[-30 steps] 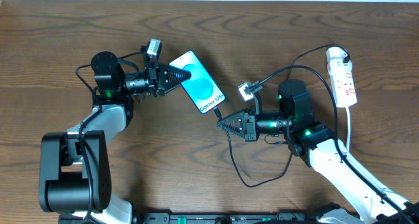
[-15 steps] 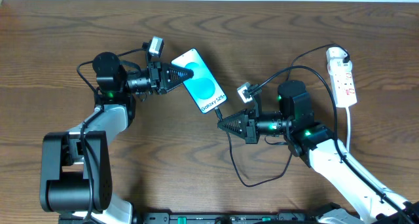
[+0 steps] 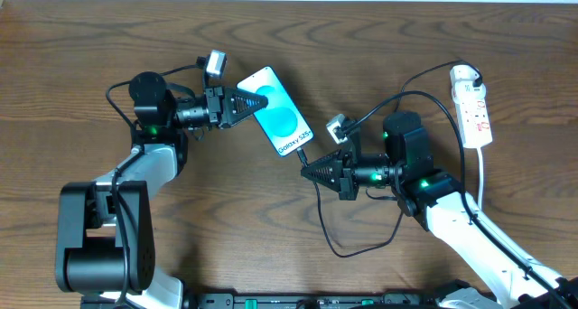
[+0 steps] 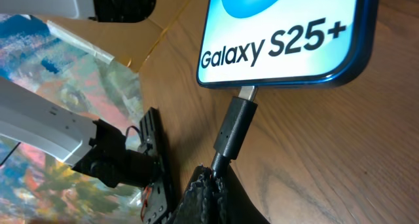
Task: Plug charger to phone and switch on socket
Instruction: 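Push the plug into the phone's port with the right gripper, then open the right gripper and pull it back from the plug, then lower the phone with the left gripper and lay it on the table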
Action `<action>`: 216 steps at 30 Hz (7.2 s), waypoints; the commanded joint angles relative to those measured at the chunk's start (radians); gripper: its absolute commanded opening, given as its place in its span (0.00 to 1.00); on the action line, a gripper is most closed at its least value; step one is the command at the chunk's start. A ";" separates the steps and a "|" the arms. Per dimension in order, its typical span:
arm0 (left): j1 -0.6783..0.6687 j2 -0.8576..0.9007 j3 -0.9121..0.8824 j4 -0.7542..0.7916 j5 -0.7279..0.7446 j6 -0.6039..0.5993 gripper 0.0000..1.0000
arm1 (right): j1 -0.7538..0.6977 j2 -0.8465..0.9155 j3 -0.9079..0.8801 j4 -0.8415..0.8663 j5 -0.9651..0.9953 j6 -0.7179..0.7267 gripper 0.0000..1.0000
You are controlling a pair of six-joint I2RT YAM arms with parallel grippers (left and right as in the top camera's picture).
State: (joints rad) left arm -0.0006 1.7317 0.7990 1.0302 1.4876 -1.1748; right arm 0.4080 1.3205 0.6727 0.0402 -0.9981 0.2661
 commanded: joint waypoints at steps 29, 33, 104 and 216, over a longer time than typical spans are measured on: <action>-0.150 -0.004 -0.010 0.008 0.084 0.093 0.07 | 0.003 0.002 0.022 0.030 0.109 0.057 0.01; -0.160 -0.004 -0.011 0.008 0.084 0.094 0.08 | -0.034 0.002 0.026 0.031 0.101 0.238 0.01; -0.122 -0.004 -0.012 0.007 0.030 0.240 0.07 | 0.159 -0.361 0.026 -0.323 0.759 0.003 0.56; -0.359 0.271 -0.029 -0.425 -0.554 0.408 0.08 | 0.520 -0.585 0.068 -0.531 1.515 0.307 0.99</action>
State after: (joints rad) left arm -0.3584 1.9881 0.7475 0.6014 0.9146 -0.7738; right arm 0.9340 0.7231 0.7246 -0.4896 0.4953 0.5457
